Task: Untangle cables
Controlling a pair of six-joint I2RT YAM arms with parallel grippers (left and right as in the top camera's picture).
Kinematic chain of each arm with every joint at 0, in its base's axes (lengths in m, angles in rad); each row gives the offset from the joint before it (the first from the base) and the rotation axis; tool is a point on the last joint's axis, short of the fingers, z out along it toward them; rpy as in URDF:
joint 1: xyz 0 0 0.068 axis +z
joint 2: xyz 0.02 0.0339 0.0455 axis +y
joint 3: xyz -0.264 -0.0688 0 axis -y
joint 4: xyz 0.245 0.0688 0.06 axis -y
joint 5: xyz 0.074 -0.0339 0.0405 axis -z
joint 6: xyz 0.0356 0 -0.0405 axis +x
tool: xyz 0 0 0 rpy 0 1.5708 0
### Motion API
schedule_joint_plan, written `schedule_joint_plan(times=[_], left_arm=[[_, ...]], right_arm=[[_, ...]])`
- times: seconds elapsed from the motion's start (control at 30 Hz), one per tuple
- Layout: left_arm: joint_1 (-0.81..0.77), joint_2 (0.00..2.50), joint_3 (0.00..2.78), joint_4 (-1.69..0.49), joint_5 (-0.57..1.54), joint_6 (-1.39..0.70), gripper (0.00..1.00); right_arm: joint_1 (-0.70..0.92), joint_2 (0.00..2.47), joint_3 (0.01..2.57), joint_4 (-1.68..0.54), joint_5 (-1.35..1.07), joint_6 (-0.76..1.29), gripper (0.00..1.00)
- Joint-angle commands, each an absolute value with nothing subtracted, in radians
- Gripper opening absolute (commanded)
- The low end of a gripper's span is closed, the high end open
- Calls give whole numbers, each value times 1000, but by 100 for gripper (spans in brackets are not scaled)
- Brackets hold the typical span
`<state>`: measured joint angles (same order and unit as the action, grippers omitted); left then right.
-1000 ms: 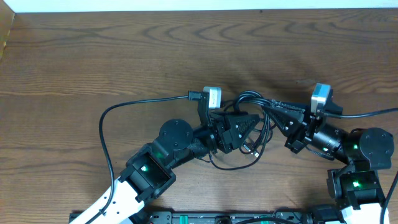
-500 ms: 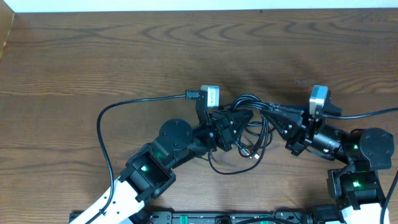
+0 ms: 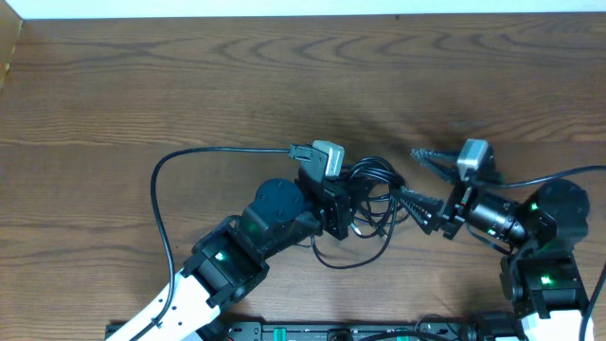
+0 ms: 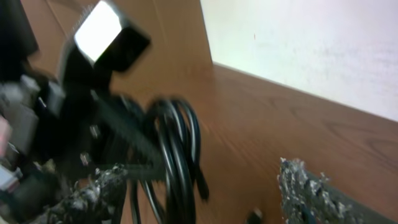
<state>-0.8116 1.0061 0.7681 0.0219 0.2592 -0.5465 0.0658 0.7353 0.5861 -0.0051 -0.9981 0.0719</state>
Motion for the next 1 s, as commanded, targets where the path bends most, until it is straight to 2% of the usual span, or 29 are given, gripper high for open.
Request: schedule_joint_plan(times=[0.0,0.17,0.43,0.5,0.53,0.57,0.63,0.67,0.87,0.97], left_arm=[[-808,1001,783,27,250,-417,7],[-808,1009,783,18,250,-395,7],[-810,1018,783,25,300,-394,7],[-810,1018,783,35,303,-398,7],[-810,1018,783,38,303,-398,7],[-810,1018,783,37,303,-398,7],[-810,1018,783,34,302,-401,7],[-810,1018,783,34,302,-401,8],[-810,1018,783,33,287,-402,8],[-808,1018,783,-4,202,-460,7]], right_arm=[[67,728,587,-73,-1005,-174,75],[94,728,587,-133,-1005,-260,75],[146,729,587,-113,-996,-343,56],[148,729,587,-113,-996,-358,46],[148,729,587,-113,-994,-358,36],[148,729,587,-113,-987,-361,20],[148,729,587,-114,-953,-360,4],[148,729,587,-116,-936,-360,1],[147,729,587,-116,-839,-302,1],[147,729,587,-103,-810,-241,1]])
